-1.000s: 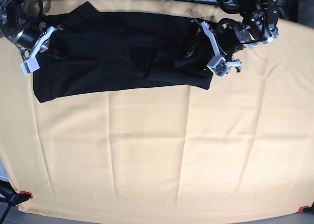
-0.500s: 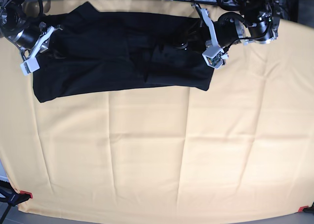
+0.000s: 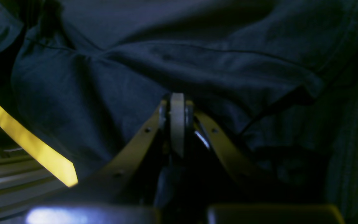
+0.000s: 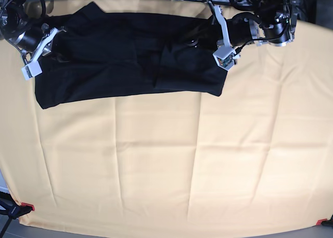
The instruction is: Fold the T-shirt properly
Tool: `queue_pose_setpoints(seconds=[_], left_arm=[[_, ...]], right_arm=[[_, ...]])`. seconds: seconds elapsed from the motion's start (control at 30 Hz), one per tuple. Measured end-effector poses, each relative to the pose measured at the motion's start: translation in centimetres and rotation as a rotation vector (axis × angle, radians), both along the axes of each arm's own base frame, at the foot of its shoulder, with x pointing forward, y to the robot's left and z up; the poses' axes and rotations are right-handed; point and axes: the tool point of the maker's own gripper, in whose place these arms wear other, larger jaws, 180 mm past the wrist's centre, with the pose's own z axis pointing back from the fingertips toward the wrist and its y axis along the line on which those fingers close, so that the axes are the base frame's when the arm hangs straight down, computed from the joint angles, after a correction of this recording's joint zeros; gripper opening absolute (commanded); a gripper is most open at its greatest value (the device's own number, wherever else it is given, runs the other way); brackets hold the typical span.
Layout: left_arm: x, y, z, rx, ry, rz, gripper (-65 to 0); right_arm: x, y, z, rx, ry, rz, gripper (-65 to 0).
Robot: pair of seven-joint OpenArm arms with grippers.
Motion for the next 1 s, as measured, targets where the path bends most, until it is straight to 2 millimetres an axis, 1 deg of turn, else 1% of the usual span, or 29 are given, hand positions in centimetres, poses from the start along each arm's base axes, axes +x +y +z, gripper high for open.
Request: queue_pose_setpoints(seconds=[0.03, 0.07, 0.1, 0.2, 0.3, 0.37, 0.4, 0.43, 0.47, 0.5, 0.53, 0.57, 0.63, 0.7, 0.8, 0.93, 1.0], left_arm=[[-0.1, -0.1, 0.3, -0.018, 0.004, -0.002, -39.8], [-0.1, -0.1, 0.6, -0.033, 0.007, -0.006, -33.1], [-0.2, -0.1, 0.6, -0.037, 0.009, -0.008, -29.7], [-0.1, -0.2, 1.0, -0.037, -0.005, -0.013, -29.4], [-0.2, -0.6, 2.2, -0.053, -0.043, -0.026, -29.4], [0.1, -0.9, 3.4, -0.093, -0.078, -0.016, -29.5], [0.4, -1.0, 4.0, -0.111, -0.096, -0.005, -30.1], [0.8, -0.9, 4.4, -0.126, -0.116, 0.014, -33.8], [1.3, -0.6, 4.5, -0.12, -0.143, 0.037, -41.2], [1.9, -0.2, 4.2, -0.088, -0.173, 0.056, -51.8], [2.3, 0.1, 3.6, -0.04, -0.198, 0.068, -63.9], [2.9, 0.6, 2.9, 0.008, -0.206, 0.101, -65.0], [4.5, 1.8, 2.0, 0.075, -0.205, 0.203, -65.0], [5.1, 2.6, 1.2, 0.14, -0.214, 0.238, -65.0], [4.9, 2.7, 0.0, 0.187, -0.207, 0.224, -65.0], [3.9, 2.2, -3.1, 0.291, -0.193, 0.173, -65.0], [4.4, 2.4, -4.3, 0.322, -0.184, 0.215, -65.0]], right_arm=[[0.0, 0.0, 0.0, 0.0, 0.0, 0.0, -65.0], [0.0, 0.0, 0.0, 0.0, 0.0, 0.0, -65.0], [0.0, 0.0, 0.0, 0.0, 0.001, 0.0, -65.0], [0.0, 0.0, 0.0, 0.001, 0.0, 0.0, -65.0], [0.0, 0.0, 0.0, 0.0, 0.0, 0.0, -65.0], [0.0, 0.0, 0.0, 0.0, 0.0, 0.0, -65.0], [0.0, 0.0, 0.0, 0.001, 0.0, 0.0, -65.0], [0.0, 0.0, 0.0, 0.0, 0.001, 0.0, -65.0], [0.0, 0.0, 0.0, 0.0, 0.0, 0.0, -65.0], [0.0, 0.0, 0.0, 0.0, 0.0, 0.0, -65.0], [0.0, 0.0, 0.0, 0.0, 0.0, 0.0, -65.0], [0.0, 0.0, 0.0, 0.0, 0.0, 0.0, -65.0], [0.0, 0.0, 0.0, 0.0, 0.0, 0.0, -65.0], [0.1, 0.2, 0.2, 0.018, -0.007, 0.001, -65.0], [0.2, 0.6, 0.7, 0.052, -0.021, 0.002, -65.0], [0.4, 0.7, 0.8, 0.059, -0.027, 0.003, -65.0], [0.3, 0.7, 0.8, 0.059, -0.026, 0.003, -65.0]])
